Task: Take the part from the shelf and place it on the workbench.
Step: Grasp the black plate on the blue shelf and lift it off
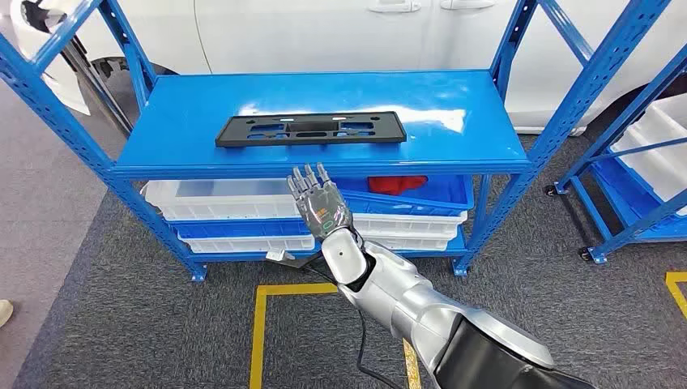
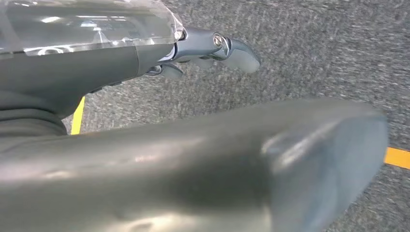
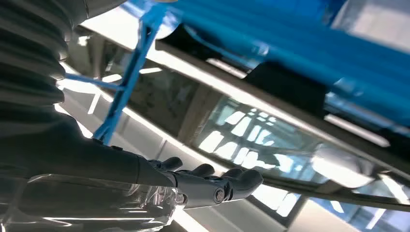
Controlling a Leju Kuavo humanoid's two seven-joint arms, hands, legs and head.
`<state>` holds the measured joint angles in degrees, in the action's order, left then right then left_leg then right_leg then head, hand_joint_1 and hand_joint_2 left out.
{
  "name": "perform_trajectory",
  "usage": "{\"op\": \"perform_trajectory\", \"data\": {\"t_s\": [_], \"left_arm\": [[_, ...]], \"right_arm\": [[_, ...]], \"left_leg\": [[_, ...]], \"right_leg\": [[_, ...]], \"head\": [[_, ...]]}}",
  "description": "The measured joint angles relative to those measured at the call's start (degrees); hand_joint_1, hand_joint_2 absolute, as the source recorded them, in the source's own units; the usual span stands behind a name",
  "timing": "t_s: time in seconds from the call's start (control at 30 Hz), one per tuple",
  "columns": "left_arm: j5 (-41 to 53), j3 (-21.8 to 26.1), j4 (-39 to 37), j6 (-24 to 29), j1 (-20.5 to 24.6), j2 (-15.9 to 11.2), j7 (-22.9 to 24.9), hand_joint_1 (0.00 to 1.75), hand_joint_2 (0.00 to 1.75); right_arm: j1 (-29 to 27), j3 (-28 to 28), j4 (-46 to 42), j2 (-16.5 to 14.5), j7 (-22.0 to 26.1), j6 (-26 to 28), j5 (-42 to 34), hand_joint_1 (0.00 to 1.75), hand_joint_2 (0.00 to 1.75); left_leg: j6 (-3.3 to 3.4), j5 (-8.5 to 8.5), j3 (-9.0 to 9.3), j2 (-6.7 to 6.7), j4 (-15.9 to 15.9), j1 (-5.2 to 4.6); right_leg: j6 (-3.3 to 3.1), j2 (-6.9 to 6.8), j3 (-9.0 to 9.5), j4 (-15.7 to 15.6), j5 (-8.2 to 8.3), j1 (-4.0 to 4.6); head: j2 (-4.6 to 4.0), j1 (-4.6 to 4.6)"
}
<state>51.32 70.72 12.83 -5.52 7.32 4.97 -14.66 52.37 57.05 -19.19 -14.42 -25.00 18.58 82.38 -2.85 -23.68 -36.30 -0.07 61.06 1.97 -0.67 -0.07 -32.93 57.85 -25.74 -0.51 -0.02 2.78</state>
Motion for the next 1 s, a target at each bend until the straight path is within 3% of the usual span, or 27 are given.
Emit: {"op": "perform_trajectory", "data": {"t_s": [0.03,0.07,0.1,0.23,0.3,0.37,0.4,0.43,0.5,0.57,0.67,0.73,0.77,0.87,0.9,0.93,1.0], "left_arm": [[0.0,0.0,0.0,0.0,0.1,0.0,0.0,0.00,0.00],[0.0,0.0,0.0,-0.1,0.1,0.0,-0.1,0.00,0.00],[0.0,0.1,-0.1,-0.1,0.1,0.0,-0.1,0.00,0.00],[-0.1,0.3,-0.1,-0.1,0.1,0.0,-0.2,0.00,0.00],[-0.1,0.3,-0.1,-0.2,0.1,0.0,-0.2,0.00,0.00],[-0.1,0.4,-0.1,-0.2,0.1,0.0,-0.2,0.00,0.00],[-0.1,0.4,-0.1,-0.2,0.1,0.0,-0.2,0.00,0.00],[-0.1,0.4,-0.1,-0.2,0.1,0.0,-0.2,0.00,0.00],[-0.1,0.5,-0.1,-0.2,0.0,0.1,-0.2,0.00,0.00],[-0.2,0.5,-0.3,-0.2,0.0,0.3,-0.2,0.00,0.00],[-0.2,0.6,-0.4,-0.2,0.0,0.3,-0.2,0.00,0.00],[-0.2,0.7,-0.4,-0.2,0.1,0.3,-0.3,0.00,0.00],[-0.2,0.7,-0.4,-0.2,0.1,0.3,-0.3,0.00,0.00],[-0.3,0.8,-0.4,-0.2,-0.1,0.3,-0.3,0.00,0.00],[-0.3,0.9,-0.4,-0.2,-0.2,0.2,-0.3,0.00,0.00],[-0.3,0.9,-0.4,-0.2,-0.3,0.2,-0.3,0.00,0.00],[-0.5,1.0,-0.4,-0.2,-0.3,0.2,-0.4,0.00,0.00]], "right_arm": [[0.2,0.0,0.2,-0.1,0.0,0.0,-0.1,0.00,0.58],[0.4,0.0,0.3,-0.1,0.0,0.1,-0.2,0.00,0.44],[0.7,0.0,0.5,-0.3,0.0,0.3,-0.4,0.00,0.00],[1.1,-1.1,1.1,-0.7,0.6,1.7,-2.0,0.00,0.00],[1.4,-1.5,1.2,-0.9,0.7,2.1,-2.2,0.00,0.00],[1.5,-1.7,1.4,-0.9,0.7,2.1,-2.3,0.00,0.00],[1.4,-1.8,1.5,-0.9,0.8,2.1,-2.4,0.00,0.00],[1.3,-2.0,1.7,-0.9,1.0,2.2,-2.4,0.00,0.00],[1.3,-2.5,1.9,-1.0,1.4,2.2,-2.5,0.00,0.00],[1.5,-2.8,2.0,-1.0,1.7,2.2,-2.5,0.00,0.00],[1.6,-3.1,2.1,-1.1,1.9,2.3,-2.5,0.00,0.00],[1.7,-3.3,2.2,-1.3,2.0,2.3,-2.4,0.00,0.00],[1.8,-3.4,2.2,-1.4,2.1,2.3,-2.4,0.00,0.00],[1.7,-3.7,2.3,-1.8,2.4,2.2,-2.3,0.00,0.00],[1.6,-3.8,2.4,-1.9,2.5,2.2,-2.3,0.00,0.00],[1.4,-3.8,2.5,-1.9,2.6,2.1,-2.3,0.00,0.00],[1.4,-4.0,2.6,-1.9,2.8,2.1,-2.3,0.00,0.00]], "left_leg": [[0.25,-0.17,0.46,-0.07,-0.9,-0.16],[0.52,-0.27,0.65,-0.10,-1.3,-0.23],[0.92,-0.42,1.15,-0.15,-2.2,-0.33],[2.64,-0.79,1.43,-0.28,-2.5,-0.46],[3.23,-1.00,1.66,-0.26,-2.5,-0.48],[3.62,-1.29,1.86,-0.27,-2.5,-0.69],[3.73,-1.47,2.03,-0.32,-2.5,-0.80],[3.78,-1.69,2.31,-0.41,-2.5,-0.91],[3.77,-2.26,3.13,-0.60,-2.5,-1.10],[3.48,-2.80,3.70,-0.67,-2.6,-1.29],[2.58,-3.23,3.98,-0.53,-2.9,-1.27],[2.08,-3.81,4.05,-0.34,-2.4,-1.27],[1.86,-4.64,3.33,-0.28,-0.6,-1.27],[1.07,-8.27,-2.78,-0.24,10.1,-0.93],[0.80,-8.36,-4.53,-0.23,12.5,-0.80],[0.57,-7.24,-5.23,-0.22,12.5,-0.67],[0.21,-2.36,-3.57,-0.11,6.6,-0.32]], "right_leg": [[0.21,0.08,-0.10,0.3,-0.15,0.12],[0.37,0.11,-0.14,0.3,-0.20,0.18],[0.68,0.16,-0.17,0.4,-0.36,0.27],[1.84,0.11,-0.65,1.7,-1.53,0.12],[2.16,0.11,-3.60,7.5,-4.17,0.02],[2.17,0.11,-8.05,15.0,-6.43,0.02],[2.05,0.11,-9.47,16.7,-6.24,0.05],[1.80,0.11,-9.81,16.2,-4.86,0.13],[0.74,0.14,-7.64,9.6,0.10,0.57],[-0.36,0.08,-4.85,3.0,2.95,1.12],[-0.70,0.14,-3.68,0.4,2.53,1.40],[-0.84,0.17,-2.70,-0.5,2.46,1.00],[-0.97,0.14,-2.06,-1.0,2.40,0.74],[-1.26,0.08,-0.76,-1.4,1.63,0.58],[-1.22,0.10,-0.40,-1.3,1.27,0.56],[-1.10,0.12,-0.03,-1.1,0.85,0.49],[-0.67,0.19,0.82,-0.6,-0.22,0.28]], "head": [[0.01,-0.01],[0.01,-0.01],[0.01,-0.01],[0.01,-0.01],[0.02,-0.01],[0.02,-0.02],[0.02,-0.02],[0.02,-0.02],[0.01,-0.02],[0.00,-0.01],[0.01,-0.02],[0.02,-0.02],[0.01,-0.02],[0.01,-0.01],[0.01,-0.01],[0.01,-0.01],[0.01,-0.02]]}}
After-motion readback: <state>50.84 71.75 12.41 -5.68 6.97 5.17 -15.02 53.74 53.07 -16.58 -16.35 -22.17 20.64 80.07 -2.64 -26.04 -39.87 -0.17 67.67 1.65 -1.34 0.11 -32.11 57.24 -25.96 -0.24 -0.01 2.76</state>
